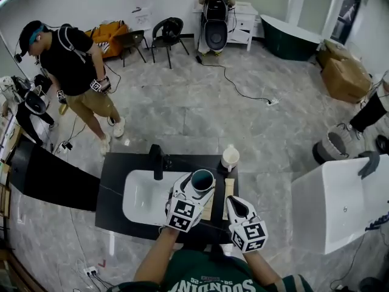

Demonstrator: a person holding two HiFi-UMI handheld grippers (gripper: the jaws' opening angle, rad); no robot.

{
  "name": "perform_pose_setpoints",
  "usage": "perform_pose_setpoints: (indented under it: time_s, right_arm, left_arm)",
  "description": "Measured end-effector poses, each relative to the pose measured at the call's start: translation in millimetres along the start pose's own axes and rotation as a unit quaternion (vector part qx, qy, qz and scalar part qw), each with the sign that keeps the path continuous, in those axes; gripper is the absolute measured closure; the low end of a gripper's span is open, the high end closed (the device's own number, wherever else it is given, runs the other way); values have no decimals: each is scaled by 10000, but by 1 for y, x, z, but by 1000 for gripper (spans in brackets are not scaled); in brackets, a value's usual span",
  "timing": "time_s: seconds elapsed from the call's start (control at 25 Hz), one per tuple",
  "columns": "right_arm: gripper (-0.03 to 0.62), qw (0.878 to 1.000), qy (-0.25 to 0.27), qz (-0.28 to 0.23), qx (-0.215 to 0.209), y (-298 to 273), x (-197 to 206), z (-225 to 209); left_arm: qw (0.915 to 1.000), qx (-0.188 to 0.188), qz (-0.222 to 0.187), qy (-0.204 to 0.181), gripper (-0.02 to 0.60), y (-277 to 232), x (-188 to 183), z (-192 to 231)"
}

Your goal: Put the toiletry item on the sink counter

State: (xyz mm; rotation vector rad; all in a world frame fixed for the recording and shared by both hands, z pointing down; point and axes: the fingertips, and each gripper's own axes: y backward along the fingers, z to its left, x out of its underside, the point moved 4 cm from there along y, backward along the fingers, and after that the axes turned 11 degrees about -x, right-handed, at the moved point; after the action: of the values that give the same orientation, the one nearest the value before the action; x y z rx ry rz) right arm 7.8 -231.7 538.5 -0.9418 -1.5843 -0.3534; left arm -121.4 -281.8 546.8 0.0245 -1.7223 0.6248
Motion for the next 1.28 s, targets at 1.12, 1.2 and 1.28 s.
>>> perform_pose_setpoints:
  time_s: [1.12, 1.2, 1.28]
  right_arm:
    - [551, 9964, -288, 380, 704, -48, 1, -45]
    - [551, 9955, -328, 442, 772, -48, 6, -48]
    - [551, 9946, -369, 493, 841, -46, 11, -51]
  left_arm:
    - [9986, 233, 393, 256, 207, -146, 49, 59]
    - [9986, 259, 408, 219, 207, -156, 55, 59]
    - [9986, 250, 420, 180, 207, -166, 62, 60]
